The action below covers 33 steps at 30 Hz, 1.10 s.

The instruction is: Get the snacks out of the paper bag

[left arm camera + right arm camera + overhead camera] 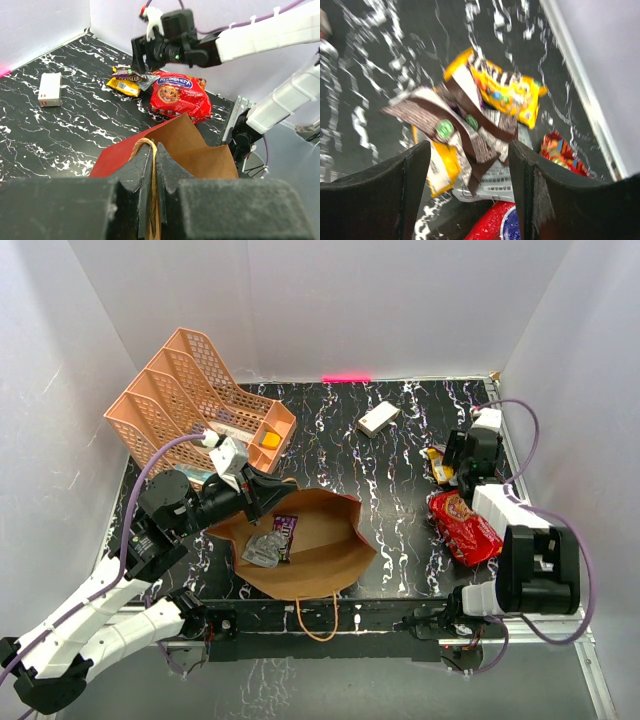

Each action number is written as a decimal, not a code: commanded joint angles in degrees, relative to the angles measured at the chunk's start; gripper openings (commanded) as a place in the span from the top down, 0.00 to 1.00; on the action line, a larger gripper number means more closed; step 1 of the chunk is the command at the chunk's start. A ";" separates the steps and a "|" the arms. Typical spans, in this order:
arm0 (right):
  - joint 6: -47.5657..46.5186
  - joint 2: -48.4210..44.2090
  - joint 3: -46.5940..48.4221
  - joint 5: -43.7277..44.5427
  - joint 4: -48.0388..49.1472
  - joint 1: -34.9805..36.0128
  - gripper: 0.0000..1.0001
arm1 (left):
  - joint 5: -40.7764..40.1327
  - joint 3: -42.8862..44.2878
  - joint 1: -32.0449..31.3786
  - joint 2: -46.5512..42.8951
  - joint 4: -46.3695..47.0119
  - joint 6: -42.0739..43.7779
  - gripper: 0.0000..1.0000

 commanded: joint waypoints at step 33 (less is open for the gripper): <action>-27.97 -32.39 13.76 -65.80 -17.09 44.58 0.35 | 5.92 4.08 -0.25 4.25 3.63 5.20 0.95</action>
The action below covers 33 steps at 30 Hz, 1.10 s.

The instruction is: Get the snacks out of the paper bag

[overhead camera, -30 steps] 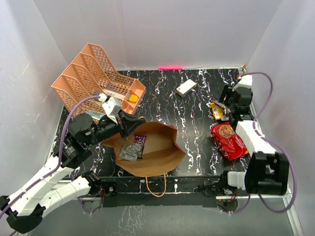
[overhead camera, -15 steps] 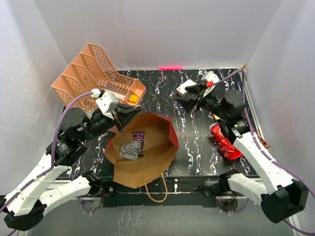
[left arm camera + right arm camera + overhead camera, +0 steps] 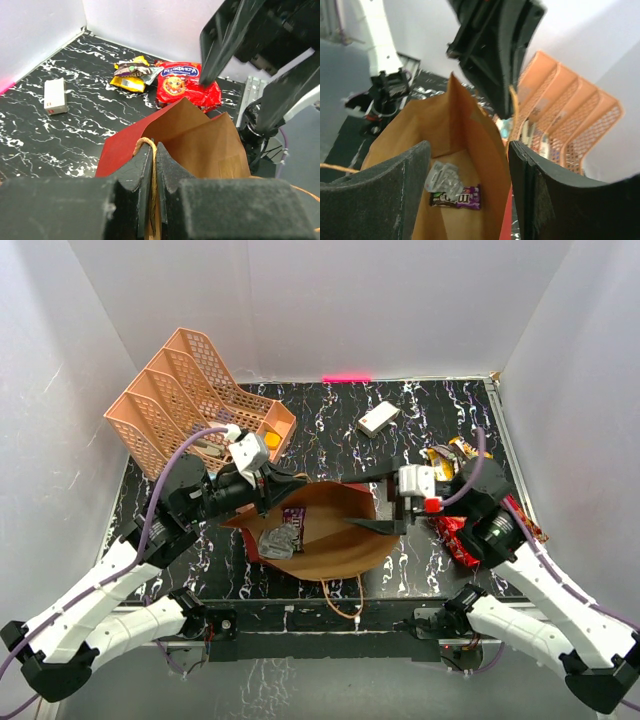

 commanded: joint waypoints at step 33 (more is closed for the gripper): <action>-14.91 22.65 -19.79 52.68 12.42 40.85 0.42 | 2.13 2.03 -0.25 1.73 3.12 -0.32 0.95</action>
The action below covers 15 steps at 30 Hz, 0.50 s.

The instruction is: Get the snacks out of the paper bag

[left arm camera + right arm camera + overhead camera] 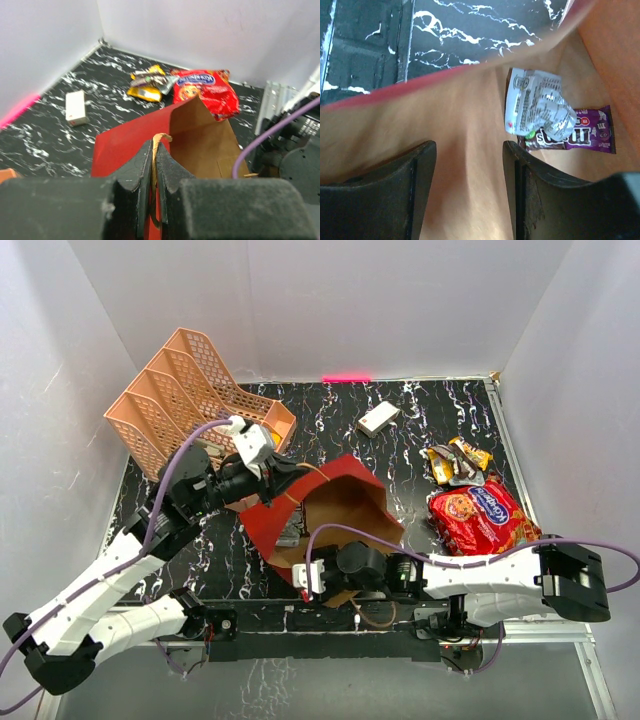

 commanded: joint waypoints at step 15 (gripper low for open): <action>-17.14 -5.50 6.34 -4.06 -12.30 -0.13 0.36 | 8.01 -6.33 -0.22 -6.81 2.16 -11.13 0.95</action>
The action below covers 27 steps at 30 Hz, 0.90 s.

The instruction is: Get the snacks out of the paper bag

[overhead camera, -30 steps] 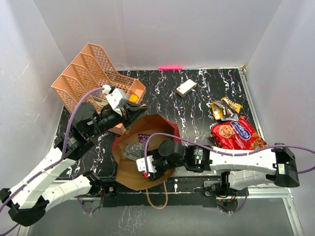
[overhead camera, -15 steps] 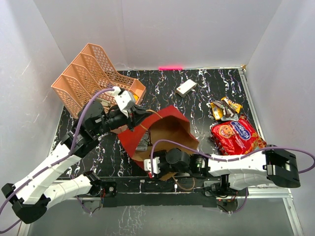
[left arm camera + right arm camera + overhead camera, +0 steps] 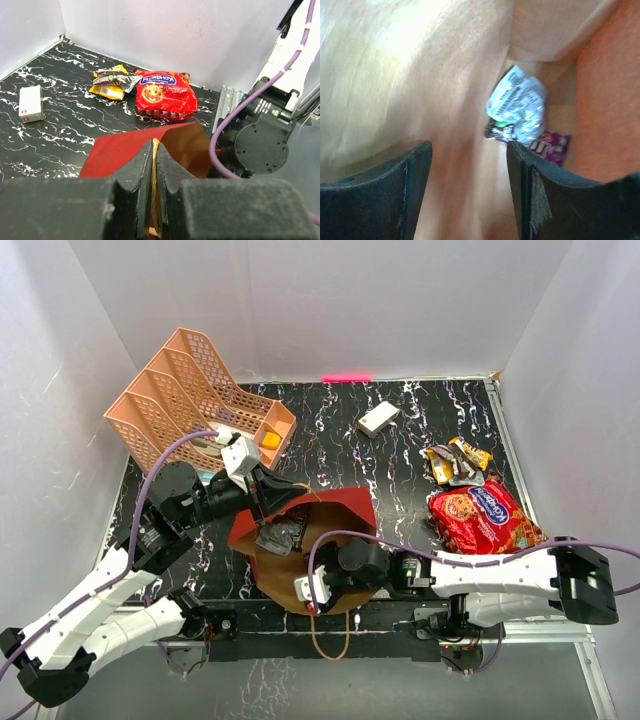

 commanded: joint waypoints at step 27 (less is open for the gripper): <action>-14.35 14.57 10.69 4.12 8.43 -7.87 0.31 | 3.76 -5.42 -0.23 -2.87 14.59 -13.58 0.95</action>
